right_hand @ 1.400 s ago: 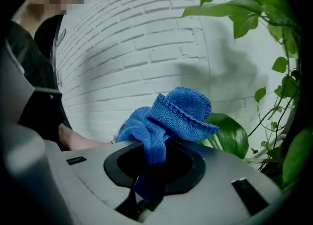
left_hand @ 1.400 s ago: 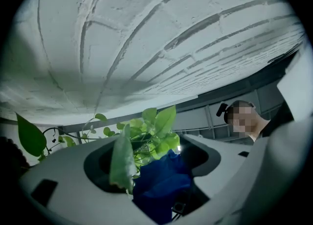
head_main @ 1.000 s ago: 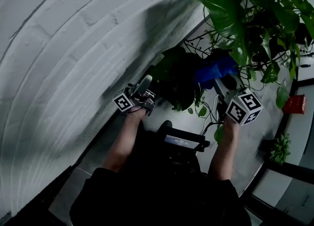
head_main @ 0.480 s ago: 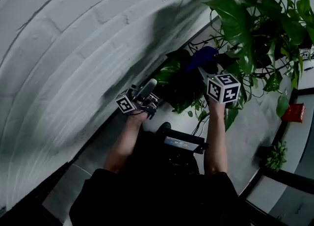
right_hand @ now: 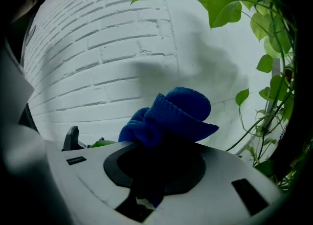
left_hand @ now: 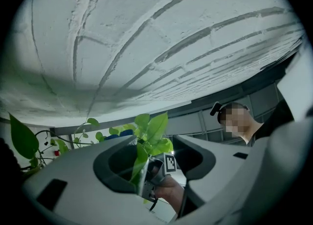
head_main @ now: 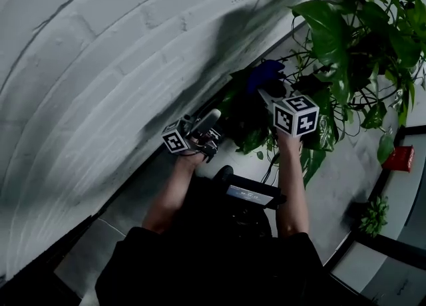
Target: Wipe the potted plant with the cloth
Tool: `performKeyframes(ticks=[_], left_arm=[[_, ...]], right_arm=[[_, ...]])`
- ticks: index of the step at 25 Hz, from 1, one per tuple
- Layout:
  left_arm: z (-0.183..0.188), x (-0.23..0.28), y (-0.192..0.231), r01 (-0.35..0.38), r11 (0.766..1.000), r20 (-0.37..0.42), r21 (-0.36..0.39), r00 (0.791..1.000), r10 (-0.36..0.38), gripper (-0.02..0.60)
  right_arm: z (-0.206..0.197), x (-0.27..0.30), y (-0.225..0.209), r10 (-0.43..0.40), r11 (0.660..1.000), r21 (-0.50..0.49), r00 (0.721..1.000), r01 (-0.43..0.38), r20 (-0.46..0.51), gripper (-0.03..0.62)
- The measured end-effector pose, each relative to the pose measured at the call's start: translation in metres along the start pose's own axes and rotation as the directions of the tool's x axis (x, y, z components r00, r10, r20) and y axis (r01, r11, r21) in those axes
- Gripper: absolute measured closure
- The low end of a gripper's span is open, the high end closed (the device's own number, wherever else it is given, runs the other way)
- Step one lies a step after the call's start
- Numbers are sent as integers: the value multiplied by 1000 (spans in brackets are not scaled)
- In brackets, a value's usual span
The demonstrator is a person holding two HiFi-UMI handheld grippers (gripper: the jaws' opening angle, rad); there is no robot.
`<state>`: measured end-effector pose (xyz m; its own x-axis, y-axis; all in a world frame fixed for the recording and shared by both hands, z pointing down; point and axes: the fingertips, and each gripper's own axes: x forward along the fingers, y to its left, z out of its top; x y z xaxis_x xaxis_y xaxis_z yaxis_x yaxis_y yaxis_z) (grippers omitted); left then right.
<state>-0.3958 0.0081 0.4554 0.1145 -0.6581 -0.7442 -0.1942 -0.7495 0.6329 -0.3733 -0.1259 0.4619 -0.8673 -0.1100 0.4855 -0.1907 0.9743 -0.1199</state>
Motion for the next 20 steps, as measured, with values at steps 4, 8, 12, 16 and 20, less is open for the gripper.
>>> performKeyframes(ticks=[4, 8, 12, 16, 20], left_arm=[[0, -3, 0, -7, 1000, 2, -5, 1000, 7, 347], [-1, -6, 1, -11, 1000, 3, -9, 1000, 11, 345], [3, -6, -1, -12, 1000, 10, -5, 1000, 12, 342], [8, -7, -4, -6, 1000, 36, -16, 999, 7, 342], [12, -11, -4, -12, 999, 58, -31, 998, 13, 341]], right_arm=[[0, 10, 23, 54, 998, -30, 998, -55, -7, 487], [-3, 15, 43, 100, 994, -48, 995, -100, -8, 487], [-8, 17, 62, 148, 988, -45, 989, -148, 4, 487], [-14, 16, 79, 181, 982, -48, 983, -180, 12, 487], [-24, 13, 95, 210, 976, -57, 978, -209, 14, 487]])
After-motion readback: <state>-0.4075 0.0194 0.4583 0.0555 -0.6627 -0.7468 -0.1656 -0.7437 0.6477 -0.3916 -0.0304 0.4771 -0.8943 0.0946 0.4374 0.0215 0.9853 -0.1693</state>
